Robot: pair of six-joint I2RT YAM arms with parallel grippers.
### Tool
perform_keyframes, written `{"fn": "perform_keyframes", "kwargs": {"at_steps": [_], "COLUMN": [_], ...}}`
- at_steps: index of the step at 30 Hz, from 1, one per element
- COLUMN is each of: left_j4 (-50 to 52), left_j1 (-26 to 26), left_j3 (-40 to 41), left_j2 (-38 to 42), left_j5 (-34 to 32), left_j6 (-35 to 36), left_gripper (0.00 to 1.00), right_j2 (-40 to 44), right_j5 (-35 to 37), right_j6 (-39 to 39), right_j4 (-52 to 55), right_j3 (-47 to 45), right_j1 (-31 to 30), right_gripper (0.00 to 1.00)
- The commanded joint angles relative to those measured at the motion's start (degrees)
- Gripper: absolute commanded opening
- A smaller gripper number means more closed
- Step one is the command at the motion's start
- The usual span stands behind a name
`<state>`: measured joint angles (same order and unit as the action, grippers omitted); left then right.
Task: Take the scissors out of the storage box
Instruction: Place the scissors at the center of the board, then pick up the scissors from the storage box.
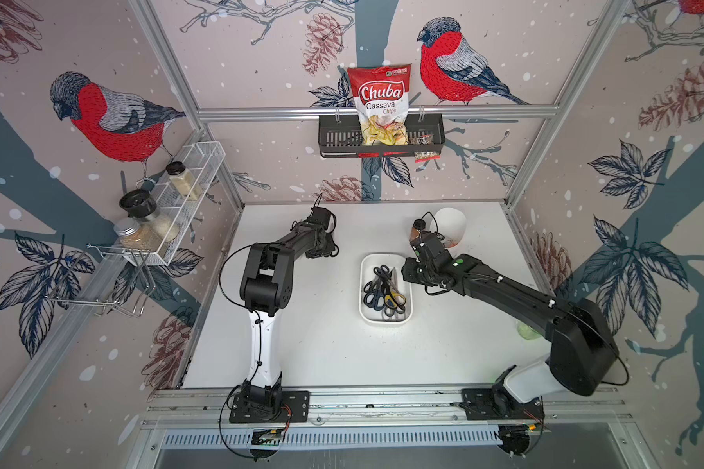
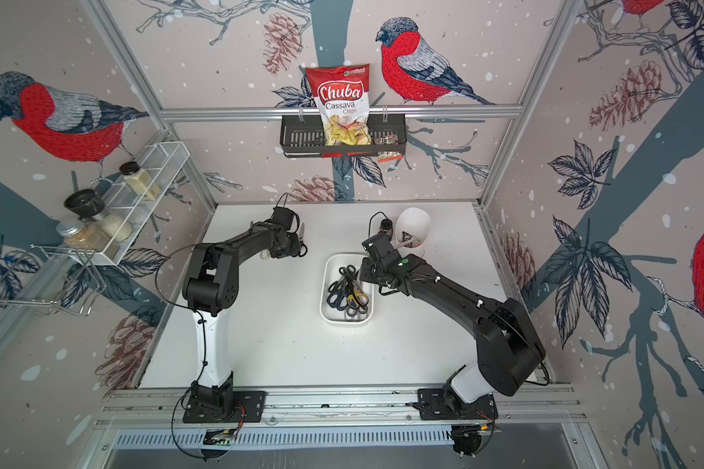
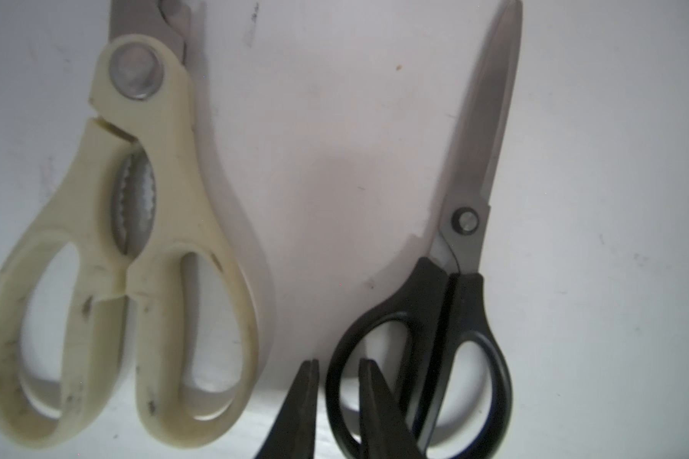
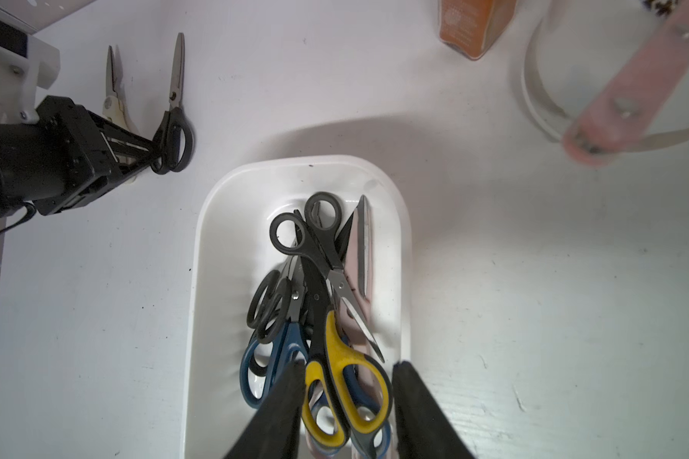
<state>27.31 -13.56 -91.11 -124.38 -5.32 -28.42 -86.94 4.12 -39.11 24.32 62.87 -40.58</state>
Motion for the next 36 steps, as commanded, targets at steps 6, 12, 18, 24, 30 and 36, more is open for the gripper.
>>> {"fn": "perform_keyframes", "kwargs": {"at_steps": [6,12,18,24,30,36], "left_j4": [3.2,4.0,2.5,-2.0,-5.3,-5.7], "left_j1": [0.1,0.1,0.2,0.1,0.2,0.1], "left_j3": [-0.5,-0.8,4.6,16.2,23.1,24.0], "left_j2": [3.4,9.2,16.8,24.3,28.9,30.1], "left_j5": [-0.7,0.3,6.4,14.4,16.5,17.6], "left_j6": [1.9,3.2,4.3,2.8,1.0,0.6], "left_gripper": [0.3,0.31,0.31,0.31,0.31,0.3], "right_j2": [-3.7,-7.3,-11.1,-14.1,-15.2,-15.7], "right_j5": [-2.9,-3.3,-4.4,-4.7,-3.9,-2.5], "right_j6": [4.6,7.1,8.1,8.7,9.0,9.0], "right_j4": [1.8,4.9,7.0,8.4,10.0,10.2], "right_j3": [1.8,3.3,4.6,6.2,6.9,7.0], "right_j1": [-3.4,-6.5,-7.2,-7.5,-8.3,-8.3], "right_gripper": [0.43,0.42,0.42,0.42,0.41,0.4]}}
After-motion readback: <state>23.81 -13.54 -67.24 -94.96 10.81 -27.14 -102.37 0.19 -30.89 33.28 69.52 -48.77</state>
